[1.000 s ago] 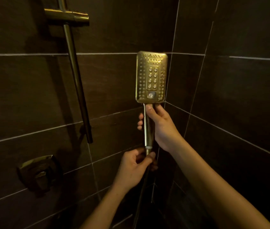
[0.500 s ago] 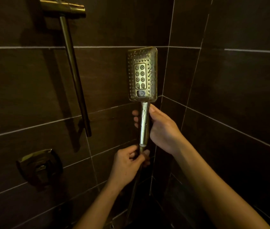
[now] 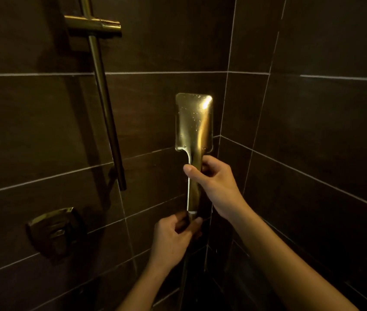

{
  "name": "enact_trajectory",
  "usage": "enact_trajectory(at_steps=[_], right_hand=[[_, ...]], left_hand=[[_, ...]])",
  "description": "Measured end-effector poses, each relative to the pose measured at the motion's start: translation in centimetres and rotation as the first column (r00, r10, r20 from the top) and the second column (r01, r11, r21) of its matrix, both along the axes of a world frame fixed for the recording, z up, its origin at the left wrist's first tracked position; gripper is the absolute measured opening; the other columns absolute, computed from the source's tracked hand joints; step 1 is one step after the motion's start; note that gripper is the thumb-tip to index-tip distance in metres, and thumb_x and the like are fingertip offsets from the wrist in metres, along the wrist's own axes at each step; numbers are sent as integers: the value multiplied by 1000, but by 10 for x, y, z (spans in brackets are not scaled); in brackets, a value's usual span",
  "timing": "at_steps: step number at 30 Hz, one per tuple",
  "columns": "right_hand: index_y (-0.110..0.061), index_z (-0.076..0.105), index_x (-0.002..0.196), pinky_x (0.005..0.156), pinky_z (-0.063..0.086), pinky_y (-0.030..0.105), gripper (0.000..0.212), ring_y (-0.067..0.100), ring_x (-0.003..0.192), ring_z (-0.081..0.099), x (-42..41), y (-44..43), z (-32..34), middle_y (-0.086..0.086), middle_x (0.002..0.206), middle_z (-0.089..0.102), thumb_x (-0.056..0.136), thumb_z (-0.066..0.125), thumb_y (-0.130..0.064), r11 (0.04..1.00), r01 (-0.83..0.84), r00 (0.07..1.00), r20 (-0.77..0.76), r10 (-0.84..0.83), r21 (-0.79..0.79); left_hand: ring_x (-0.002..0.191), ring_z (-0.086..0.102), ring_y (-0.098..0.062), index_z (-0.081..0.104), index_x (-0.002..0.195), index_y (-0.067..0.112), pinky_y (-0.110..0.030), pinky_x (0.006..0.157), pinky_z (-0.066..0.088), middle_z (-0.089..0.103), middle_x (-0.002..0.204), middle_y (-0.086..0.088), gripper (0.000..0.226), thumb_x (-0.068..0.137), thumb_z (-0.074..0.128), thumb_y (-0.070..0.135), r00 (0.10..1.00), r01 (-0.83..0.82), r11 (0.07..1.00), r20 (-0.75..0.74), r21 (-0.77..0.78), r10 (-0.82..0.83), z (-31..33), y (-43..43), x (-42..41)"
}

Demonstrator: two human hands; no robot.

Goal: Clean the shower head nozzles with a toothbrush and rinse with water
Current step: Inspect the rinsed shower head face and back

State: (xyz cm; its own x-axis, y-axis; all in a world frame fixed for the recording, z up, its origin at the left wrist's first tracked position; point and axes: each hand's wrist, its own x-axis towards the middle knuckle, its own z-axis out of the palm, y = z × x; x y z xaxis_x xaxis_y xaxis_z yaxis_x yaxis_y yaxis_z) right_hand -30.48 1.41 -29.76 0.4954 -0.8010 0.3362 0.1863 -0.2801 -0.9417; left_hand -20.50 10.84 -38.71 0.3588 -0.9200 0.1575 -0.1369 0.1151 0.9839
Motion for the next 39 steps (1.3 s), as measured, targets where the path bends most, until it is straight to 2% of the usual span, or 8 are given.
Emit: enact_trajectory(at_steps=[3, 7, 11, 18, 23, 29, 35, 39], right_hand=[[-15, 71, 105, 77, 55, 29, 19, 8, 81, 66, -1, 1, 0, -8, 83, 68, 90, 73, -28, 991, 66, 994, -78, -75, -112], [-13, 67, 114, 85, 51, 31, 19, 10, 94, 64, -10, 1, 4, -3, 98, 67, 97, 64, -22, 982, -90, 977, -205, 55, -167], [-23, 46, 145, 104, 48, 45, 59, 15, 119, 64, -8, 5, 6, -3, 129, 67, 92, 69, -31, 986, -121, 943, -324, 77, -118], [-21, 49, 128, 70, 63, 46, 35, 24, 88, 73, 6, 24, -5, 5, 100, 71, 96, 64, -19, 903, 15, 934, -318, -166, -429], [-24, 47, 139, 104, 52, 46, 49, 16, 117, 65, 0, 18, -2, 0, 121, 68, 94, 66, -32, 944, -89, 924, -380, -41, -317], [-13, 45, 142, 108, 47, 47, 46, 20, 123, 64, -13, 5, 11, 9, 129, 69, 98, 59, -15, 939, -338, 919, -193, 344, 64], [-20, 65, 125, 98, 55, 33, 32, 15, 112, 69, -8, 6, 7, 6, 117, 73, 93, 68, -19, 968, -246, 950, -212, 229, -57], [-20, 71, 115, 93, 58, 38, 32, 12, 105, 69, -2, 5, 1, -3, 109, 73, 85, 78, -29, 975, -83, 972, -234, 33, -207]], left_hand=[[79, 75, -9, 74, 97, 24, -20, 68, 57, 78, 86, 3, 12, 88, 71, 17, 1000, -17, 1000, 18, 19, 16, -2, 3, 6], [75, 76, -14, 74, 98, 17, -22, 67, 57, 78, 83, -3, 10, 89, 70, 16, 1000, -3, 1000, 15, -15, 3, -1, 7, 12], [72, 75, -12, 74, 97, 18, -20, 64, 56, 78, 79, -2, 8, 89, 70, 17, 999, -33, 999, 29, -24, 34, -2, 8, 11], [78, 76, -11, 75, 100, 16, -26, 71, 60, 78, 85, -3, 13, 90, 69, 23, 994, -103, 995, 37, 2, 103, -10, 8, 8], [85, 76, -15, 73, 103, 12, -32, 79, 59, 78, 91, -7, 16, 90, 68, 19, 997, -20, 999, -70, 46, 23, -11, 12, 12], [83, 76, -24, 73, 102, 8, -33, 77, 59, 79, 88, -10, 15, 89, 68, 14, 988, 74, 997, -134, 11, -72, -11, 16, 16], [80, 76, -23, 73, 101, 6, -27, 73, 58, 78, 87, -11, 16, 88, 69, 15, 994, 37, 999, -103, 4, -37, -12, 14, 15], [81, 75, -11, 75, 96, 11, -17, 67, 55, 79, 87, -4, 14, 86, 72, 21, 998, -32, 998, -56, 45, 34, -11, 12, 13]])
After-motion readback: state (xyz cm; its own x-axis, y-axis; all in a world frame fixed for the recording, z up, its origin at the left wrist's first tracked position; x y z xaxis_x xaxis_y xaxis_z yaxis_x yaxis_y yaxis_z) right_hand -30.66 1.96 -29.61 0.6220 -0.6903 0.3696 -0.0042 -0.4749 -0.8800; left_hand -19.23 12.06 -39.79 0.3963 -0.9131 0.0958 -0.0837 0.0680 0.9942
